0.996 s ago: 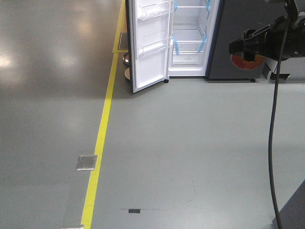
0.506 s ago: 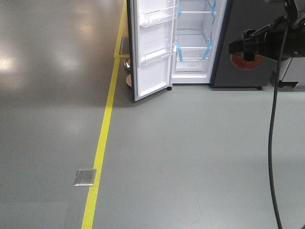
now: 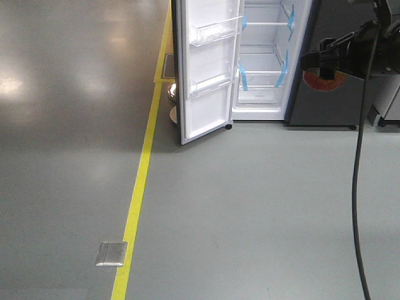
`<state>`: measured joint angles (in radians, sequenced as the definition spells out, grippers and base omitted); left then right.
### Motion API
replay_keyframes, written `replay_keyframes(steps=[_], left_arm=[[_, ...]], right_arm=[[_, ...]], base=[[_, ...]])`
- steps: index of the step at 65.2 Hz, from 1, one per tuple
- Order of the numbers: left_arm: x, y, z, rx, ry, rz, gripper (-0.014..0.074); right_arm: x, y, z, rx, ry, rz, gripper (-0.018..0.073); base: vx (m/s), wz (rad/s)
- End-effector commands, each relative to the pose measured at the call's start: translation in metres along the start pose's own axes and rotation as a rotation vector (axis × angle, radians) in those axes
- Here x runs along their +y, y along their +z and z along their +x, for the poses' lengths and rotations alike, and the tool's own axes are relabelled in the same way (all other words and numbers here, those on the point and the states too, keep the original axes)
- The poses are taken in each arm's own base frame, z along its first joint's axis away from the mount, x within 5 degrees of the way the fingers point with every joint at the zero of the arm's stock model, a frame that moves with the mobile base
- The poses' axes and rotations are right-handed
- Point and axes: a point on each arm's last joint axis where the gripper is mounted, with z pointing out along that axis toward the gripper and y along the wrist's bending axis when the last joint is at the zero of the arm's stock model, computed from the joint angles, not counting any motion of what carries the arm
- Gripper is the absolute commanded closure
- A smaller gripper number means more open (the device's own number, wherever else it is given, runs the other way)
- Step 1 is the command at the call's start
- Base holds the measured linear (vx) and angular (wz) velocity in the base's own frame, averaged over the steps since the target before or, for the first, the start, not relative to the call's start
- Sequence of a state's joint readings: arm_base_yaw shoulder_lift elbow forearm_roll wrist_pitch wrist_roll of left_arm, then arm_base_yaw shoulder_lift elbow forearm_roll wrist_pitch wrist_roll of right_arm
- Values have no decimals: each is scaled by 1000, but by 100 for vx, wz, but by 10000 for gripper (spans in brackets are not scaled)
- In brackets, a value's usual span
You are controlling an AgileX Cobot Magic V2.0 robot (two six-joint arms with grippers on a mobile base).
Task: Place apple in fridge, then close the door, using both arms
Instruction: 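Hold the apple raised while driving toward the open white fridge, then keep holding the apple while approaching the fridge's open door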
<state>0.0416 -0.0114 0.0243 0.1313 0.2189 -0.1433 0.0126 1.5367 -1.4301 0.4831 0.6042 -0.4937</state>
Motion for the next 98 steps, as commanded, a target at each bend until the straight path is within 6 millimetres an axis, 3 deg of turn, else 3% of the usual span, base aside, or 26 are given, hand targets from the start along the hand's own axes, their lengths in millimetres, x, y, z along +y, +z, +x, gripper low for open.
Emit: replay_keyframes(steps=[1, 98], left_arm=[[-1, 1, 3, -54, -5, 17, 602], [-1, 1, 3, -54, -5, 17, 602]], right_arm=[[3, -23, -22, -135, -9, 25, 391], [3, -23, -22, -135, -9, 25, 391]], base=[[21, 4], [17, -3]])
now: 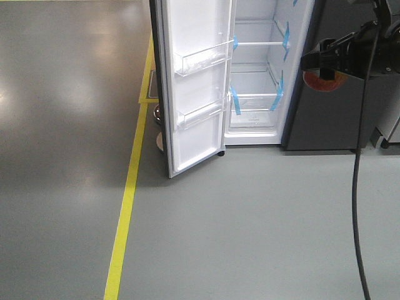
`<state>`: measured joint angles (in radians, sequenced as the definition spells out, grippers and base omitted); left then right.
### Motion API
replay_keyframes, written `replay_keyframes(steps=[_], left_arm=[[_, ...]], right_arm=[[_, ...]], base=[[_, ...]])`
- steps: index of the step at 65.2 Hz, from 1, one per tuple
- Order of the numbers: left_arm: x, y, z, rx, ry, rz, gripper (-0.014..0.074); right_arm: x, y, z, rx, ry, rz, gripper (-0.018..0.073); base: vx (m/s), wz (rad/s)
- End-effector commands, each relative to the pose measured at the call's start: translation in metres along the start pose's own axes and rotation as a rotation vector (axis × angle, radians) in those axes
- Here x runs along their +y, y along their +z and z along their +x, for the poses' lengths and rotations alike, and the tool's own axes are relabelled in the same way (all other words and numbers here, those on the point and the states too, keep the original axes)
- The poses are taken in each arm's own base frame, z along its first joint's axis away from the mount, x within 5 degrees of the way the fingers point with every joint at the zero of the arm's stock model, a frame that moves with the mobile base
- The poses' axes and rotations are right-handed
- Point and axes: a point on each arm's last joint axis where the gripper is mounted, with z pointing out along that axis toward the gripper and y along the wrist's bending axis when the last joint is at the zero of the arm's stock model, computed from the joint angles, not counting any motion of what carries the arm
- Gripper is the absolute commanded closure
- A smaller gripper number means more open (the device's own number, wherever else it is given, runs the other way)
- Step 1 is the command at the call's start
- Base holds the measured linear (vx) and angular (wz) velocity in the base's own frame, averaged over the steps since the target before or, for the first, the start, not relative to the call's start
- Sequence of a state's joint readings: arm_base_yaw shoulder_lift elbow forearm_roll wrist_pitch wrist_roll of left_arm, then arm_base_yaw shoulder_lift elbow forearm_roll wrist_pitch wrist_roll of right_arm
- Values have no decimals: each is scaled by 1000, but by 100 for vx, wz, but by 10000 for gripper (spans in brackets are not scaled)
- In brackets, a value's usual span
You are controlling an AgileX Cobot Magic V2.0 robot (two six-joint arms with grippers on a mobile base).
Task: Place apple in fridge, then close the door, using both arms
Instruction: 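Keep holding the apple while approaching the fridge's open door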
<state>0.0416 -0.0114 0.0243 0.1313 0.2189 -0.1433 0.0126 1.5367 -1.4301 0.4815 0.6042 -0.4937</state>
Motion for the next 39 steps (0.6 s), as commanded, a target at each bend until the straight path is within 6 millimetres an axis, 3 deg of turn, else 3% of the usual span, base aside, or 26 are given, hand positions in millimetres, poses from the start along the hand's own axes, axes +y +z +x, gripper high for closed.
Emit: replay_keyframes(steps=[1, 39], left_arm=[[-1, 1, 3, -54, -5, 17, 602], [-1, 1, 3, -54, -5, 17, 602]], right_arm=[[3, -24, -22, -135, -7, 25, 391], [3, -24, -22, -135, -7, 25, 391]], base=[[12, 3], [11, 2]])
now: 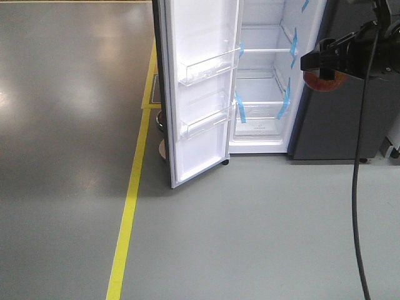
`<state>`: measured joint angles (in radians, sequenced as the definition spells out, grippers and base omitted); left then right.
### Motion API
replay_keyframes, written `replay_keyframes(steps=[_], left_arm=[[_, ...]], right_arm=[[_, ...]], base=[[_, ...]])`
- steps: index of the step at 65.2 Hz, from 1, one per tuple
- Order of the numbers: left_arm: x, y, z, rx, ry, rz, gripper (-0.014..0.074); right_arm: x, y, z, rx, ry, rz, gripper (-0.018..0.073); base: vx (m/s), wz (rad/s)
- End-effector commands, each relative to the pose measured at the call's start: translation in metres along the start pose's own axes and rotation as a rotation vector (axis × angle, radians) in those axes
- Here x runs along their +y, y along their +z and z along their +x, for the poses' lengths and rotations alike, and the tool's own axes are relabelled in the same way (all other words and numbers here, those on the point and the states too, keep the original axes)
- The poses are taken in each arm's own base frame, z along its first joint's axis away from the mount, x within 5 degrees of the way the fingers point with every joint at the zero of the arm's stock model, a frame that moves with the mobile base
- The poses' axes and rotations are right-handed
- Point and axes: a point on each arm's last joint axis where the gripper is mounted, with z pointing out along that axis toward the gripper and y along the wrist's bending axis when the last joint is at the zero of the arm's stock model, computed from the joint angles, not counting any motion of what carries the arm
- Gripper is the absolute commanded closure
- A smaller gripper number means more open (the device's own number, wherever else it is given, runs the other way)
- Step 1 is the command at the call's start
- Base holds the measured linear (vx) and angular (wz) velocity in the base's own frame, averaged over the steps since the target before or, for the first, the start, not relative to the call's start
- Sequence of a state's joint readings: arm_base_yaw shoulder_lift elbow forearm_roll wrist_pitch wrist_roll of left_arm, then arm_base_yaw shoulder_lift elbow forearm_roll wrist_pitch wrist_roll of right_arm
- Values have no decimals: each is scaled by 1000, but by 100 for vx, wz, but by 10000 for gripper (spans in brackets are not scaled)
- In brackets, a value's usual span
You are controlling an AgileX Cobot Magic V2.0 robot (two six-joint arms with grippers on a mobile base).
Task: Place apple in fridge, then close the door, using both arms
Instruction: 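Keep holding the apple while approaching the fridge's open door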
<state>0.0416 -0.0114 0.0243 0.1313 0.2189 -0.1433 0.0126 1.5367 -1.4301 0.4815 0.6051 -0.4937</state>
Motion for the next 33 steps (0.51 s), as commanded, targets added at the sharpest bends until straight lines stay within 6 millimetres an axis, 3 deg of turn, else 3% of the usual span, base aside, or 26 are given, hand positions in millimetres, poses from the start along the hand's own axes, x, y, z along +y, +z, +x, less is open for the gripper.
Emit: replay_keyframes(steps=[1, 33], left_arm=[[-1, 1, 3, -54, -5, 17, 602], [-1, 1, 3, -54, -5, 17, 602]], right_arm=[[3, -24, -22, -136, -7, 25, 391], [3, -24, -22, -136, -7, 25, 391]], base=[[12, -1], [13, 1]])
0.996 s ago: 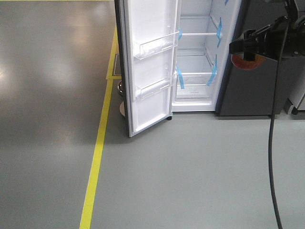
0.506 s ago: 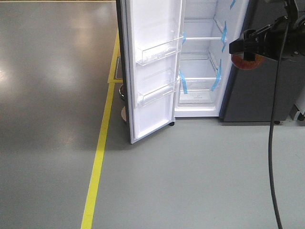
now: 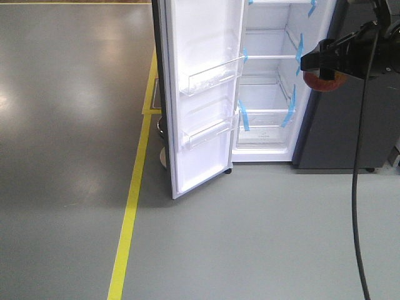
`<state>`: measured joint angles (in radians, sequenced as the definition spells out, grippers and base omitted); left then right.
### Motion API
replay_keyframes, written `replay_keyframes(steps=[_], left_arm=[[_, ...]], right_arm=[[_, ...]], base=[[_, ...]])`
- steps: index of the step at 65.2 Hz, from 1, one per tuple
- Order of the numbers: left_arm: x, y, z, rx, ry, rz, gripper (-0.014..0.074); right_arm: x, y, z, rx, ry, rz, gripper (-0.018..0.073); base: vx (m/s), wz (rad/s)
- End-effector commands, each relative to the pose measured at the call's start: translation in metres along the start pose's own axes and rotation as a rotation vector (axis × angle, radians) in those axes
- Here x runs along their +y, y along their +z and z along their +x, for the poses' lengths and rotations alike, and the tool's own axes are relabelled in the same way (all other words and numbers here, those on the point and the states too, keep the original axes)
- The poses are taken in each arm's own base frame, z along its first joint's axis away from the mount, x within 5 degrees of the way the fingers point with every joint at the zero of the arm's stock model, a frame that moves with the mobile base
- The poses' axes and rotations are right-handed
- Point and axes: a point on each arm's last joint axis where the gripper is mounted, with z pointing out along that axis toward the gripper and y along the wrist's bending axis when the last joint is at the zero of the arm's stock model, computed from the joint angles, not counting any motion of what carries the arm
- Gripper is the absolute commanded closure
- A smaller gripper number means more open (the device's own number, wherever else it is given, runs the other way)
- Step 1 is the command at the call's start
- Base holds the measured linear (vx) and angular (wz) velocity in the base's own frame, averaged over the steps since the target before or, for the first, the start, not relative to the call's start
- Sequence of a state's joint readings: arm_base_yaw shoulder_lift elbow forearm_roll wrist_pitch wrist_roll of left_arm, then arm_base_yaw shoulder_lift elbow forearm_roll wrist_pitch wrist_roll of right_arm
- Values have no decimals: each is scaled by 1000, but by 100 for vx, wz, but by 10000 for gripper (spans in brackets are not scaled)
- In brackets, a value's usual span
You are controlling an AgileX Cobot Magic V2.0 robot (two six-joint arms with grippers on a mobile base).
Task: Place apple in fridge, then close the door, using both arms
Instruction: 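Keep holding the apple while approaching the fridge's open door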
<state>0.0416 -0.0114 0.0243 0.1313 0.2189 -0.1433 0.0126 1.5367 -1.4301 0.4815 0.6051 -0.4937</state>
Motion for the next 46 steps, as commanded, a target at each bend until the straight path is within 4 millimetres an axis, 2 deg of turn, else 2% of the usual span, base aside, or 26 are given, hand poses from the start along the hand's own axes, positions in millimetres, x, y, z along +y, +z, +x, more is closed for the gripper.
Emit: replay_keyframes(steps=[1, 46], left_arm=[[-1, 1, 3, -54, -5, 17, 602], [-1, 1, 3, -54, -5, 17, 602]], right_arm=[[3, -24, -22, -136, -7, 25, 391], [3, -24, -22, -136, -7, 25, 391]], base=[[13, 3], [13, 1]])
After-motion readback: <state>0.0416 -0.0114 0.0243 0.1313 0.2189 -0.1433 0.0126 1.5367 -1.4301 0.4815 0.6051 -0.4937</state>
